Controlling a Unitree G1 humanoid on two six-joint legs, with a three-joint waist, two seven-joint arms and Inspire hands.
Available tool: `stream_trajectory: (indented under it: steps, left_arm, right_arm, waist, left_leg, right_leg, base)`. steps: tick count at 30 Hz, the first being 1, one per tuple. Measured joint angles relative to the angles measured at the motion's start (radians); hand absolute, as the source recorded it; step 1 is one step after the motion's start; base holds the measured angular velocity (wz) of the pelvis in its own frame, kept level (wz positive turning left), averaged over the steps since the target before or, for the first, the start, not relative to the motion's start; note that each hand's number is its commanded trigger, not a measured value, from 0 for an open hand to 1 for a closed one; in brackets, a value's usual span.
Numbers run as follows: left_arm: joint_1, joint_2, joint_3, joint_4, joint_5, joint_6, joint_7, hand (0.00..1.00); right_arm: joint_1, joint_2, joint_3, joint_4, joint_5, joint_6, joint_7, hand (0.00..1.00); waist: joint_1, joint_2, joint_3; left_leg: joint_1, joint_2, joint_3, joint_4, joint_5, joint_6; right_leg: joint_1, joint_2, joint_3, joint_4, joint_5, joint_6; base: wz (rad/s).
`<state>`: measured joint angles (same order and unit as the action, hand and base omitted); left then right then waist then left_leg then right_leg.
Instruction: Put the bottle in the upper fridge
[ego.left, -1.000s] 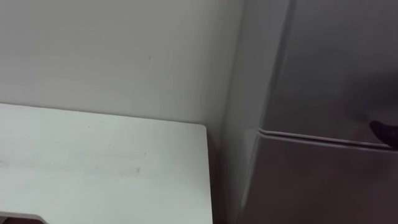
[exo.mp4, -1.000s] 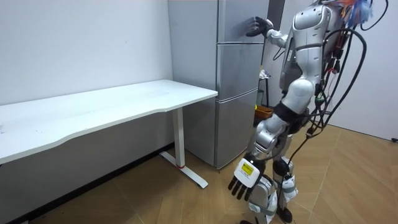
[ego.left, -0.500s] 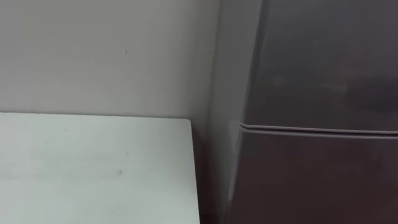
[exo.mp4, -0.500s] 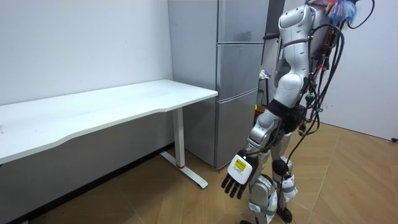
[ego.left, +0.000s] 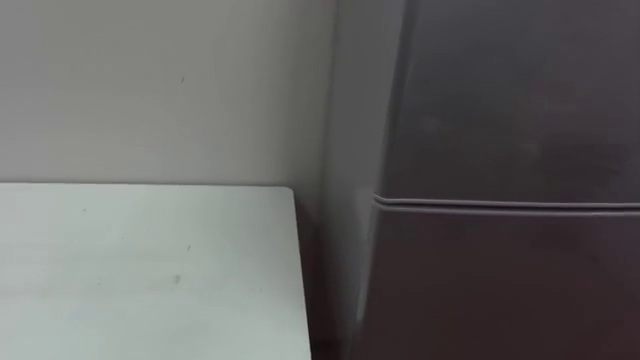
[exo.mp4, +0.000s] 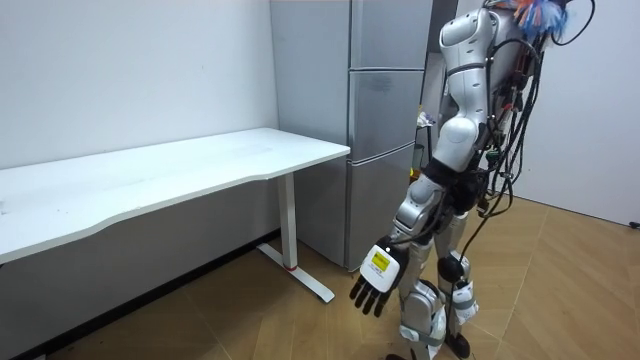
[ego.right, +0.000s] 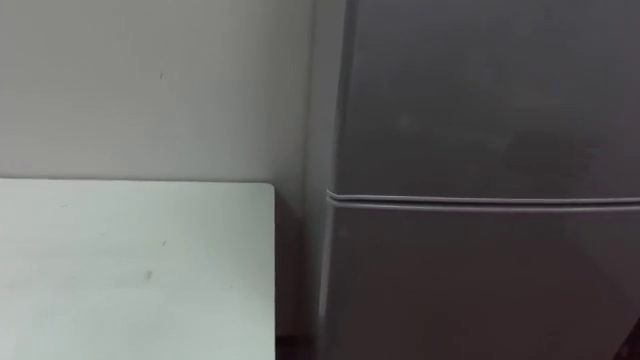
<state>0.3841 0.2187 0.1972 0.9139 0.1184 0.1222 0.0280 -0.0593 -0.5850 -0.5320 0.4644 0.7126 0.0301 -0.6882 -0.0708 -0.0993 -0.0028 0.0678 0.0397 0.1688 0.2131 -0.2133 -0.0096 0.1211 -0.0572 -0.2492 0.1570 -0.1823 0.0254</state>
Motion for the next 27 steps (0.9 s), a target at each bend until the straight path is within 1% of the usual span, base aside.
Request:
stream_trajectory:
  steps: [1, 2, 3, 4, 5, 6, 7, 8, 10, 11, 13, 14, 16, 17, 19, 20, 21, 22, 23, 25, 27]
  left_arm:
    - [0.002, 0.0, 0.0, 0.001, -0.013, 0.001, 0.0, 0.0]
    - [0.001, 0.0, 0.0, 0.001, -0.022, 0.001, 0.0, 0.0]
    - [0.002, -0.002, 0.001, 0.0, -0.032, 0.001, 0.0, 0.0]
    - [0.0, -0.005, 0.0, 0.001, -0.049, 0.002, 0.0, 0.0]
    - [-0.001, -0.008, -0.001, 0.001, -0.051, 0.001, 0.0, 0.0]
    - [-0.003, -0.013, -0.001, 0.003, -0.053, 0.001, 0.0, 0.0]
    - [-0.005, -0.017, -0.001, 0.003, -0.053, 0.001, 0.001, 0.0]
    - [-0.006, -0.019, -0.001, 0.003, -0.053, 0.001, 0.002, 0.0]
    - [-0.008, -0.025, -0.002, 0.005, -0.067, 0.0, 0.012, 0.0]
    - [-0.009, -0.025, -0.001, 0.006, -0.067, 0.0, 0.012, 0.0]
    - [-0.008, -0.03, 0.0, 0.004, -0.065, 0.0, 0.012, 0.0]
    - [-0.008, -0.032, 0.0, 0.004, -0.065, 0.0, 0.012, 0.0]
    - [0.0, -0.037, 0.0, 0.006, -0.066, -0.001, 0.012, 0.0]
    - [0.002, -0.037, -0.001, 0.007, -0.066, -0.002, 0.012, 0.0]
    - [0.007, -0.041, -0.005, 0.011, -0.066, -0.003, 0.013, 0.0]
    - [0.007, -0.044, -0.005, 0.011, -0.067, -0.004, 0.013, 0.0]
    - [0.005, -0.05, -0.005, 0.012, -0.067, -0.008, 0.013, 0.0]
    - [-0.001, -0.056, -0.006, 0.017, -0.066, -0.015, 0.014, 0.0]
    - [-0.003, -0.06, -0.006, 0.021, -0.066, -0.021, 0.014, 0.0]
    - [-0.011, -0.077, -0.007, 0.032, -0.065, -0.046, 0.025, 0.0]
    - [-0.017, -0.079, -0.007, 0.044, -0.067, -0.059, 0.034, 0.0]
  right_arm:
    - [0.015, 0.005, 0.0, 0.031, 0.038, -0.012, -0.005, 0.0]
    - [0.026, 0.01, 0.0, 0.044, 0.055, -0.017, -0.008, 0.0]
    - [0.046, 0.03, -0.006, 0.058, 0.09, -0.021, -0.012, 0.0]
    - [0.065, 0.053, -0.009, 0.071, 0.123, -0.029, -0.012, 0.0]
    - [0.076, 0.065, -0.009, 0.076, 0.137, -0.032, -0.011, 0.0]
    - [0.1, 0.091, -0.01, 0.078, 0.163, -0.034, -0.012, 0.0]
    - [0.121, 0.12, -0.009, 0.078, 0.18, -0.036, -0.011, 0.0]
    - [0.129, 0.132, -0.008, 0.078, 0.193, -0.036, -0.011, 0.0]
    - [0.157, 0.18, 0.001, 0.097, 0.2, -0.04, -0.005, 0.0]
    - [0.161, 0.193, 0.001, 0.113, 0.196, -0.041, 0.0, 0.0]
    - [0.185, 0.239, 0.001, 0.164, 0.188, -0.041, 0.02, 0.0]
    - [0.195, 0.25, 0.001, 0.17, 0.186, -0.041, 0.025, 0.0]
    - [0.227, 0.283, 0.004, 0.202, 0.179, -0.042, 0.046, 0.0]
    - [0.24, 0.29, 0.011, 0.203, 0.178, -0.042, 0.049, 0.0]
    - [0.282, 0.311, 0.061, 0.241, 0.153, -0.055, 0.059, 0.0]
    - [0.289, 0.316, 0.076, 0.251, 0.145, -0.055, 0.059, 0.0]
    - [0.298, 0.328, 0.093, 0.262, 0.127, -0.055, 0.059, 0.0]
    - [0.303, 0.339, 0.123, 0.288, 0.064, -0.064, 0.062, 0.0]
    - [0.303, 0.345, 0.135, 0.305, 0.032, -0.07, 0.068, 0.0]
    - [0.307, 0.367, 0.173, 0.347, -0.054, -0.074, 0.087, 0.0]
    - [0.322, 0.382, 0.209, 0.348, -0.056, -0.075, 0.102, 0.0]
  waist:
    - [0.0, 0.006, 0.0025]
    - [0.0, 0.006, 0.0023]
    - [0.0, 0.008, 0.0025]
    - [-0.004, 0.009, 0.0009]
    - [-0.003, 0.011, 0.0]
    - [-0.002, 0.018, -0.0033]
    - [-0.001, 0.026, -0.0029]
    - [-0.001, 0.03, -0.0026]
    - [-0.004, 0.045, -0.0017]
    - [-0.004, 0.045, -0.0018]
    - [-0.004, 0.046, -0.0018]
    - [-0.003, 0.048, -0.0014]
    - [-0.003, 0.049, -0.0005]
    - [-0.002, 0.049, -0.0006]
    - [-0.001, 0.054, 0.0021]
    - [0.0, 0.053, 0.0019]
    - [0.006, 0.06, 0.0027]
    - [0.014, 0.065, 0.0021]
    - [0.017, 0.068, 0.0018]
    - [0.02, 0.079, 0.0006]
    - [0.021, 0.083, 0.0014]
  left_leg:
    - [-0.001, 0.0, 0.0, 0.0, -0.001, 0.0]
    - [-0.001, 0.0, 0.0, 0.0, -0.001, -0.001]
    - [-0.002, 0.001, 0.0, -0.001, -0.001, -0.001]
    - [-0.003, 0.002, 0.0, -0.001, -0.001, -0.002]
    - [-0.004, 0.002, 0.0, -0.001, -0.002, -0.002]
    - [-0.004, 0.001, 0.0, -0.001, -0.002, -0.002]
    - [-0.006, 0.001, 0.0, -0.001, -0.002, -0.002]
    - [-0.006, 0.001, 0.001, -0.002, -0.002, -0.002]
    - [-0.003, 0.001, 0.007, -0.008, -0.001, -0.002]
    - [-0.003, 0.001, 0.007, -0.008, -0.001, -0.002]
    - [0.0, 0.0, 0.007, -0.01, -0.001, -0.002]
    - [0.0, 0.0, 0.007, -0.01, -0.002, -0.002]
    - [0.001, -0.001, 0.007, -0.014, -0.002, -0.002]
    - [0.002, -0.001, 0.008, -0.014, -0.002, -0.002]
    - [0.003, -0.001, 0.008, -0.014, -0.002, -0.002]
    - [0.003, -0.001, 0.009, -0.014, -0.002, -0.002]
    - [0.004, 0.0, 0.014, -0.015, -0.002, -0.003]
    - [0.007, 0.001, 0.021, -0.017, -0.003, -0.004]
    - [0.008, 0.001, 0.024, -0.018, -0.003, -0.004]
    - [0.014, 0.001, 0.032, -0.023, -0.004, -0.003]
    - [0.014, 0.001, 0.032, -0.024, -0.004, -0.003]
  right_leg:
    - [0.001, 0.001, -0.001, -0.004, 0.001, 0.0]
    - [0.001, 0.001, -0.001, -0.004, 0.001, 0.0]
    - [-0.001, 0.002, -0.001, -0.005, 0.001, 0.0]
    - [-0.002, 0.003, -0.001, -0.006, 0.001, 0.0]
    - [-0.003, 0.003, -0.002, -0.006, 0.001, 0.0]
    - [-0.007, 0.002, -0.002, -0.005, 0.001, 0.0]
    - [-0.01, 0.002, -0.002, -0.003, 0.0, 0.0]
    - [-0.012, 0.002, -0.001, -0.002, 0.0, 0.0]
    - [-0.009, 0.001, 0.001, 0.0, -0.001, 0.0]
    - [-0.008, 0.001, 0.001, 0.0, -0.002, 0.0]
    - [-0.008, 0.0, 0.001, -0.001, -0.004, 0.0]
    - [-0.008, 0.0, 0.001, -0.001, -0.004, 0.001]
    - [-0.008, 0.0, 0.003, -0.002, -0.005, 0.001]
    - [-0.008, 0.0, 0.003, -0.002, -0.006, 0.001]
    - [-0.006, 0.0, 0.003, -0.002, -0.007, 0.001]
    - [-0.006, 0.0, 0.004, -0.002, -0.007, 0.001]
    - [-0.009, 0.0, 0.009, 0.0, -0.008, 0.001]
    - [-0.014, 0.001, 0.024, -0.001, -0.008, 0.001]
    - [-0.015, 0.002, 0.027, -0.001, -0.008, 0.001]
    - [-0.016, 0.001, 0.031, 0.001, -0.009, 0.001]
    - [-0.018, 0.001, 0.031, 0.004, -0.01, 0.001]
  base:
    - [0.0]
    - [0.0]
    - [0.0]
    - [0.0]
    - [0.0]
    - [0.0]
    - [0.0]
    - [-0.05]
    - [-0.04]
    - [0.0]
    - [0.0]
    - [0.0]
    - [0.0]
    - [0.0]
    - [0.0]
    - [-0.05]
    - [-0.16]
    - [-0.2]
    - [-0.18]
    - [-0.09]
    - [-0.02]
